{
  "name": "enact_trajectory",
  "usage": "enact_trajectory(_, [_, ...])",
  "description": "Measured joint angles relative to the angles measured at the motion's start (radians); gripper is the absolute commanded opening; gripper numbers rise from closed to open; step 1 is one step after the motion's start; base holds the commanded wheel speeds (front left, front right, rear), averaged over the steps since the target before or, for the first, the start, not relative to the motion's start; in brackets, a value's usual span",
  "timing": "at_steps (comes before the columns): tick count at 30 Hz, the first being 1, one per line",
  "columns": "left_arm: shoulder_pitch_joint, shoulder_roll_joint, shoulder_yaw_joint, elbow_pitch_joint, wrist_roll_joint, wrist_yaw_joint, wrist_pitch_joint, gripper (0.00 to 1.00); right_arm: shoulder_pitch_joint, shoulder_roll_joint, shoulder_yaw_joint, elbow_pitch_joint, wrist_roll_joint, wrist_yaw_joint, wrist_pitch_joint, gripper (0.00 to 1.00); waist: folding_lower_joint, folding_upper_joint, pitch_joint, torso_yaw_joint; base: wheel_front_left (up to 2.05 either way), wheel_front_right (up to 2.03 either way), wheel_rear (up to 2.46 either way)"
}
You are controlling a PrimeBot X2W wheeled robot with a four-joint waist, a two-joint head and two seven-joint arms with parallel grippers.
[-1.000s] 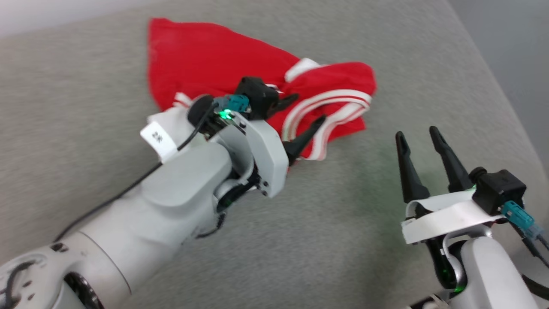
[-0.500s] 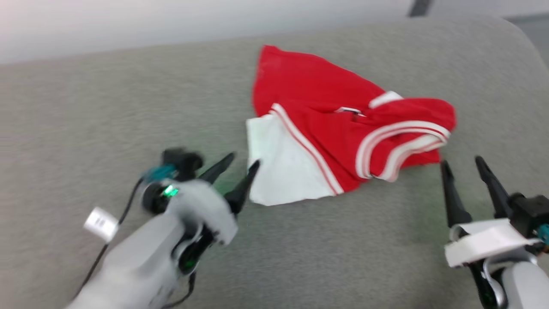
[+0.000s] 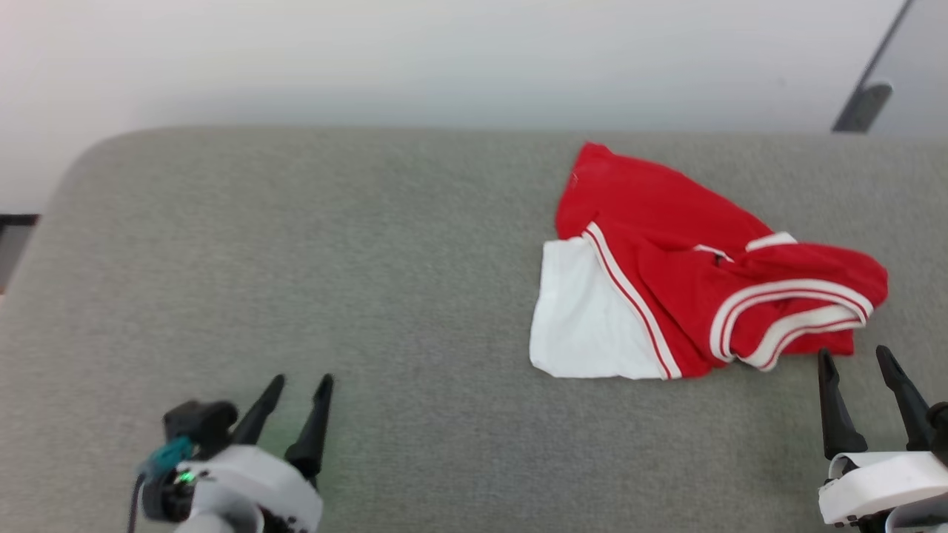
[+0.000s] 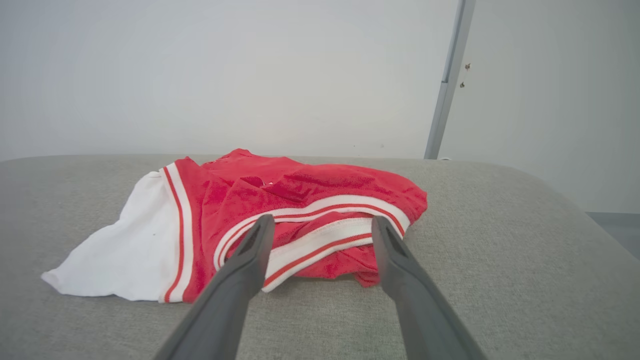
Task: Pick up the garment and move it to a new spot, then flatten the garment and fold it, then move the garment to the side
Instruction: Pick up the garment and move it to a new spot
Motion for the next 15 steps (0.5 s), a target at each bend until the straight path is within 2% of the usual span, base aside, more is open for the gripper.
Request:
enact_trajectory(6, [0.138, -0.030, 0.169, -0.132, 0.166, 0.026, 0.000, 1.00, 0.016, -0.002, -0.002, -0.012, 0.002, 0.000, 0.000, 1.00, 0.0000, 0.0000, -0.061, 0.034, 0.00, 0.00, 0.00])
enact_trajectory(15, [0.271, -0.097, 0.328, -0.340, 0.375, 0.032, 0.000, 1.00, 0.016, -0.002, -0.002, -0.054, 0.009, 0.000, 0.000, 1.00, 0.0000, 0.0000, -0.108, 0.025, 0.00, 0.00, 0.00])
